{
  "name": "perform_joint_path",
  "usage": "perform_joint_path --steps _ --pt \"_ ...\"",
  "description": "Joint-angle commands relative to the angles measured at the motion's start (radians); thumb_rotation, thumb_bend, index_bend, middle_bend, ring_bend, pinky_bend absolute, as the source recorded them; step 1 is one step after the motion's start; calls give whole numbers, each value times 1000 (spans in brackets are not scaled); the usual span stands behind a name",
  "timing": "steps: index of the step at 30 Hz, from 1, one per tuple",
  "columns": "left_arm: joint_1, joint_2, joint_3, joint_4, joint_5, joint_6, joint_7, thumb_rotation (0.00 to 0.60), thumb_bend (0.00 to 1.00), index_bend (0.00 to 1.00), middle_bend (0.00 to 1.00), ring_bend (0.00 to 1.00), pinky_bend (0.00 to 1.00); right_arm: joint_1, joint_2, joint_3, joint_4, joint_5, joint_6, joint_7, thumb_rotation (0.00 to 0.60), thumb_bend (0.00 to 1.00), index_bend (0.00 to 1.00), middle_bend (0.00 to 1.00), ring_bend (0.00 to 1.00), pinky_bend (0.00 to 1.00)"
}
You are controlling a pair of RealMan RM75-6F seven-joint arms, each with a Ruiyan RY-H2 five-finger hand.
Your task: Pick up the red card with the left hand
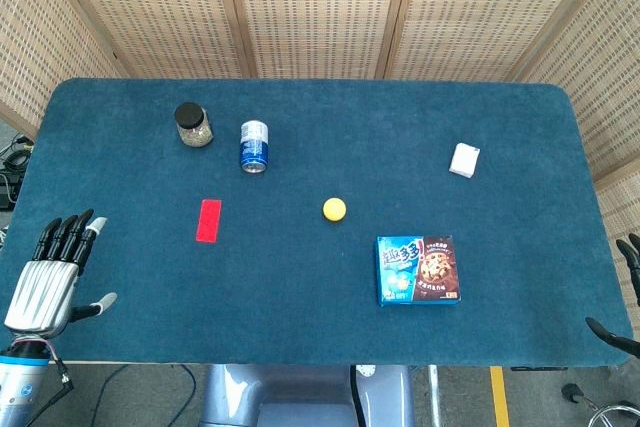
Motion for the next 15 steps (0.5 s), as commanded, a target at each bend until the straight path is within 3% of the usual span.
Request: perform_joint_path --steps 1,9,15 --pt "-1 2 -1 -2 -5 -4 3 600 0 0 0 0 0 -1 0 -1 1 -1 0 2 600 0 0 0 0 0" --pt "-15 -3 -5 7 -25 -30 8 600 0 0 0 0 0 0 4 0 -1 4 -2 10 600 0 0 0 0 0" --pt "-173 -107 -95 180 -163 -249 -42 600 0 0 0 0 0 10 5 9 1 33 -26 13 600 0 0 0 0 0"
